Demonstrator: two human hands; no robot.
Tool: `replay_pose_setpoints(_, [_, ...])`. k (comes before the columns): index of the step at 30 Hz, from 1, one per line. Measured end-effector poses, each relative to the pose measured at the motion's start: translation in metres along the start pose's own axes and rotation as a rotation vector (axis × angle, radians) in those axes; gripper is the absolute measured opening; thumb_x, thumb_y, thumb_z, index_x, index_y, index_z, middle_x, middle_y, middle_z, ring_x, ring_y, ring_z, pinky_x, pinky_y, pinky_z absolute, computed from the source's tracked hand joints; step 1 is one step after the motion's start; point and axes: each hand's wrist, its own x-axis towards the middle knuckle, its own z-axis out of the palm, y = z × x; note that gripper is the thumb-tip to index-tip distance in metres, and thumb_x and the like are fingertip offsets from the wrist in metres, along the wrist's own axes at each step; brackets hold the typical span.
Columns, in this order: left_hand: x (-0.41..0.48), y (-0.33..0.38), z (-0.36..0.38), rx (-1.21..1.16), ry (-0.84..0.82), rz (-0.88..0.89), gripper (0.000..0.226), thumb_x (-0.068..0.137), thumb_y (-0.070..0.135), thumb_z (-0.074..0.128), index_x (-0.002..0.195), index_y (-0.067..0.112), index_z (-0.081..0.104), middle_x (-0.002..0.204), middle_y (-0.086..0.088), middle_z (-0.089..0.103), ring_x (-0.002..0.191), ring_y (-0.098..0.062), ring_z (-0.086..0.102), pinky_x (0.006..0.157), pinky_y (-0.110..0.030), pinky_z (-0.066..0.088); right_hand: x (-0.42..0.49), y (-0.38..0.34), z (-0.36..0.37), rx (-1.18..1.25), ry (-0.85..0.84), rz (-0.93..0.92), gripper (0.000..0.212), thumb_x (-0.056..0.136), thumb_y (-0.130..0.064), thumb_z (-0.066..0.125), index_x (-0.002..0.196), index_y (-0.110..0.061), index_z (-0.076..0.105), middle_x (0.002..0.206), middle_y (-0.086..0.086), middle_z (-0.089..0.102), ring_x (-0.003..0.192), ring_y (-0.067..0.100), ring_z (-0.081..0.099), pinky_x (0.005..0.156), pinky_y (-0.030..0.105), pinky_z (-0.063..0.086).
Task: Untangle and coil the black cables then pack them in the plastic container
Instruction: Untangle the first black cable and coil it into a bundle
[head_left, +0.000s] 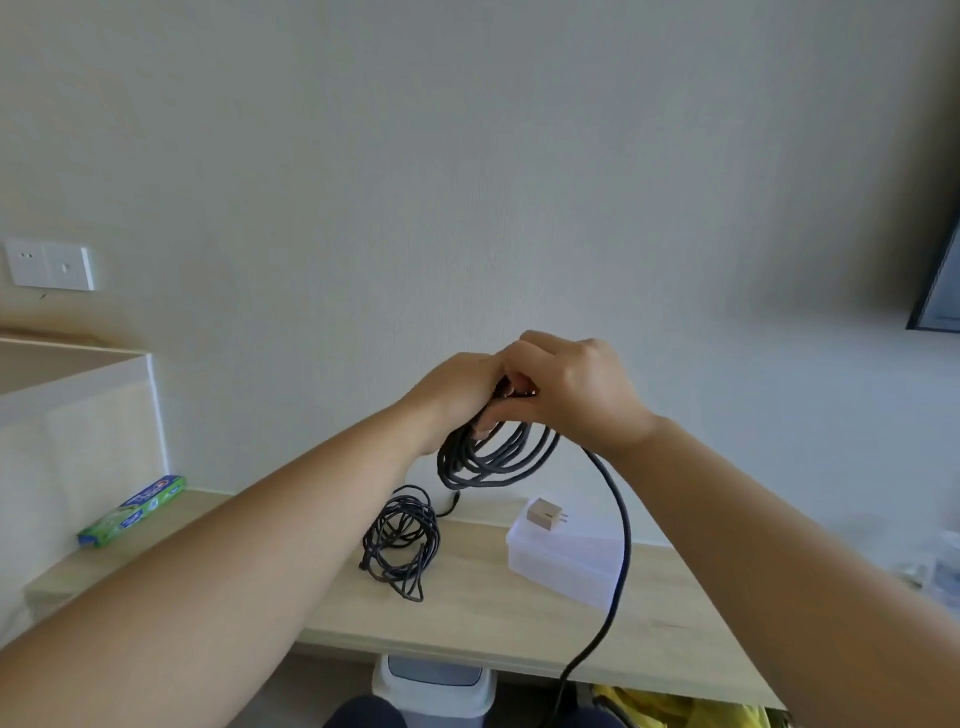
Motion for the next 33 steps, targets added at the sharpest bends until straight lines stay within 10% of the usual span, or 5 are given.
replay_pose_setpoints(8, [0.005, 0.001, -0.023, -0.115, -0.534, -0.129, 0.065, 0.058, 0.077, 0.062, 0.064, 0.013, 0.049, 0.053, 0.002, 0.036, 0.040, -0.007, 0.029, 0.041, -0.017, 0.029, -0.005, 0.000, -0.001, 0.295, -0.077, 0.273, 0.043, 0.065, -0.043, 0.079, 0.072, -0.015, 0.048, 0.067, -0.012, 0.041, 0.051, 0.016, 0.044, 0.049, 0.024, 0.036])
replay_pose_setpoints(14, [0.001, -0.013, -0.029, 0.044, -0.506, -0.144, 0.026, 0.083, 0.000, 0.065, 0.072, 0.010, 0.044, 0.045, 0.007, 0.037, 0.039, -0.005, 0.029, 0.041, -0.017, 0.028, -0.029, -0.007, -0.007, 0.330, -0.420, 0.554, 0.036, 0.076, -0.026, 0.074, 0.092, -0.021, 0.043, 0.090, -0.009, 0.051, 0.075, 0.015, 0.060, 0.069, 0.032, 0.049])
replay_pose_setpoints(19, [0.002, -0.013, -0.031, 0.076, -0.384, -0.098, 0.014, 0.086, 0.000, 0.062, 0.084, 0.005, 0.050, 0.047, 0.005, 0.038, 0.038, -0.007, 0.029, 0.041, -0.019, 0.027, -0.055, -0.014, 0.001, 0.392, -0.580, 0.843, 0.019, 0.090, -0.033, 0.059, 0.084, -0.018, 0.048, 0.078, -0.008, 0.060, 0.058, -0.001, 0.056, 0.057, 0.015, 0.037])
replay_pose_setpoints(24, [-0.005, -0.009, -0.030, 0.387, -0.466, -0.095, 0.019, 0.086, 0.019, 0.068, 0.079, 0.008, 0.054, 0.046, 0.004, 0.043, 0.038, -0.010, 0.034, 0.042, -0.020, 0.030, -0.041, -0.012, -0.009, 0.633, -0.296, 0.901, 0.020, 0.091, -0.029, 0.060, 0.074, -0.019, 0.057, 0.053, -0.008, 0.052, 0.045, 0.006, 0.044, 0.049, 0.015, 0.041])
replay_pose_setpoints(33, [-0.011, 0.001, -0.039, -0.390, -0.328, 0.006, 0.025, 0.083, 0.031, 0.051, 0.075, 0.008, 0.046, 0.041, 0.007, 0.034, 0.030, -0.003, 0.027, 0.035, -0.015, 0.026, -0.060, 0.000, 0.012, 0.914, -0.015, 1.064, 0.009, 0.093, -0.030, 0.057, 0.097, -0.024, 0.061, 0.090, -0.006, 0.066, 0.071, 0.005, 0.064, 0.070, 0.023, 0.053])
